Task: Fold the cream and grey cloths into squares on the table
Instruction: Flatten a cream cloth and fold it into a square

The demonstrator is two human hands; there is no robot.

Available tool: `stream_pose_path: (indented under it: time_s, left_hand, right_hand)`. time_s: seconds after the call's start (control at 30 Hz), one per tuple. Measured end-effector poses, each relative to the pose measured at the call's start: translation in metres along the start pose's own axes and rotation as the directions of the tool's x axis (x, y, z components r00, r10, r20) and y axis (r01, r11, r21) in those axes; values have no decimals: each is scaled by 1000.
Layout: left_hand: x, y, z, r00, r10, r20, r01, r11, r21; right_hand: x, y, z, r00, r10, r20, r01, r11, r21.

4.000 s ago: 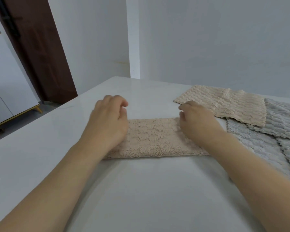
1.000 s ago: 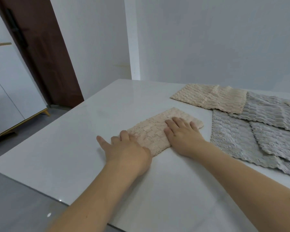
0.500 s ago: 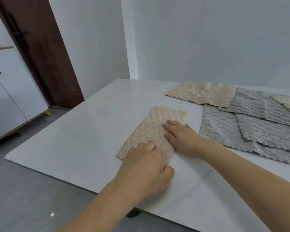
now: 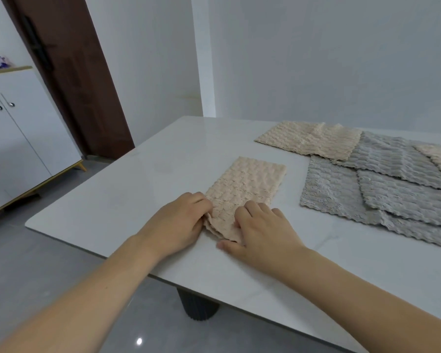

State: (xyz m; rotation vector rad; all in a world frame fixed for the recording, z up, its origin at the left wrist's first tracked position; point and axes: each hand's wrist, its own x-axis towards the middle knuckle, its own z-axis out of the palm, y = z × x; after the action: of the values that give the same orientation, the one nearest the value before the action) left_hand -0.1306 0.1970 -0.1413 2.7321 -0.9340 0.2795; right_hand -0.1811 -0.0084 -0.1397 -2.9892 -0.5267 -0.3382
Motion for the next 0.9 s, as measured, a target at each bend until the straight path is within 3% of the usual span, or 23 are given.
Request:
stream_pose_path:
  time_s: [0.1, 0.23, 0.37, 0.5, 0.7, 0.83, 0.9]
  left_hand:
    - [0, 2, 1, 997, -76, 26, 77, 997, -31]
    - [2, 20, -7, 970, -136, 203, 171, 972, -163]
    - [-5, 26, -16, 949, -113, 295, 192, 948, -255]
    - [9, 18, -32, 933, -139, 332, 289, 838, -463]
    - [64, -5, -35, 933, -257, 253, 360, 721, -592]
    - [110, -21, -18, 920, -380, 102, 363, 719, -593]
    - [130, -24, -7, 911, -402, 94, 380, 729, -569]
  right_hand:
    - [0, 5, -5, 993, -114, -5, 113, 990, -88]
    - [-8, 10, -27, 981, -193, 34, 195, 976, -97]
    - [-6, 31, -43, 996, -48, 80, 41, 995, 93]
    - [11, 41, -57, 963, 67, 261, -145, 945, 294]
    - [67, 70, -59, 915, 191, 355, -358, 790, 498]
    - [107, 91, -37, 936, 264, 232, -341, 841, 421]
    - [124, 99, -19, 935, 305, 179, -350, 870, 346]
